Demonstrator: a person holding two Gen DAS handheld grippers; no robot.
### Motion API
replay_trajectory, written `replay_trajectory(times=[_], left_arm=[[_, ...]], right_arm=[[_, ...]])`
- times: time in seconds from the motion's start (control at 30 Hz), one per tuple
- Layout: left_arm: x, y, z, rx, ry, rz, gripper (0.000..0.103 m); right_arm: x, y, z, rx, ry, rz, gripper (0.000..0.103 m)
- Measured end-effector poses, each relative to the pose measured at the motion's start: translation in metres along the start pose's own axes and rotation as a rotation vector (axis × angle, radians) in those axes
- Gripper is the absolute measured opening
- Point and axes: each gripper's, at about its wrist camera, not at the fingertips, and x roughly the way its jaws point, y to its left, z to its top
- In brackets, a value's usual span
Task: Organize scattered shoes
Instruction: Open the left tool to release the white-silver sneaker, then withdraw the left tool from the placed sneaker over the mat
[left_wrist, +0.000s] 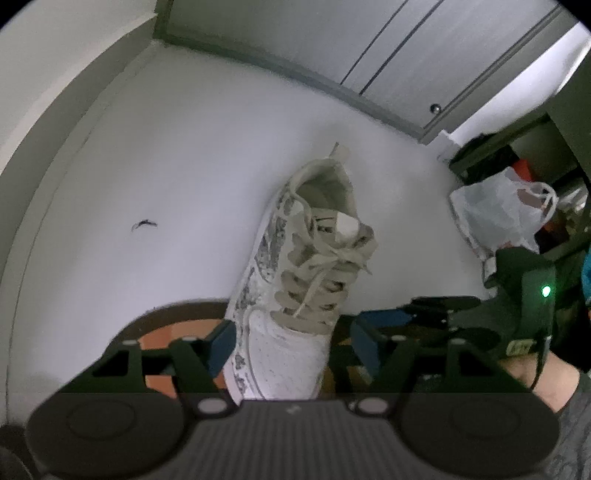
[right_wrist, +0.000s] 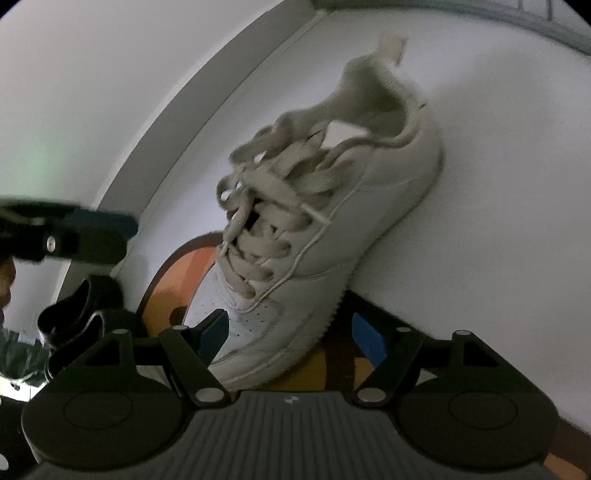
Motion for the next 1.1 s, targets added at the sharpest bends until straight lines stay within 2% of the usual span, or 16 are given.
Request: replay_trajectory(times=[0.2, 0.37, 0.5, 0.7, 0.8, 0.87, 1.0, 1.1], left_arm=[[-0.021, -0.024, -0.017, 0.010, -0.063, -0.028, 0.073], [-0.041, -0.045, -0.034, 0.033, -0.103, -0.046, 0.079], [-0.058, -0.058, -0.050, 0.050, -0.131, -0.058, 0.081], [-0.076, -0.076, -0.073, 0.052, -0.158, -0.073, 0.083], [-0.085, -0.092, -0.082, 0.099, -0.166, -0.090, 0.083], [-0.091, -0.106, -0.089, 0.135, -0.160, -0.103, 0.083], [-0.096, -0.128, -0.096, 0.178, -0.154, -0.126, 0.084], [-0.095, -0.147, -0.097, 0.228, -0.146, -0.140, 0.084]], right_arm=[[-0.055, 0.022, -0.010, -0.055, -0.034, -0.079, 0.079], [-0.124, 0.040, -0.024, -0.082, -0.073, -0.176, 0.079], [-0.164, 0.069, -0.033, -0.113, -0.103, -0.195, 0.079], [-0.233, 0.096, -0.052, -0.087, -0.177, -0.213, 0.079], [-0.263, 0.107, -0.069, -0.080, -0.194, -0.252, 0.079], [-0.287, 0.113, -0.088, -0.065, -0.192, -0.318, 0.085], [-0.323, 0.112, -0.123, -0.018, -0.181, -0.420, 0.086], [-0.344, 0.107, -0.142, 0.035, -0.192, -0.446, 0.087]])
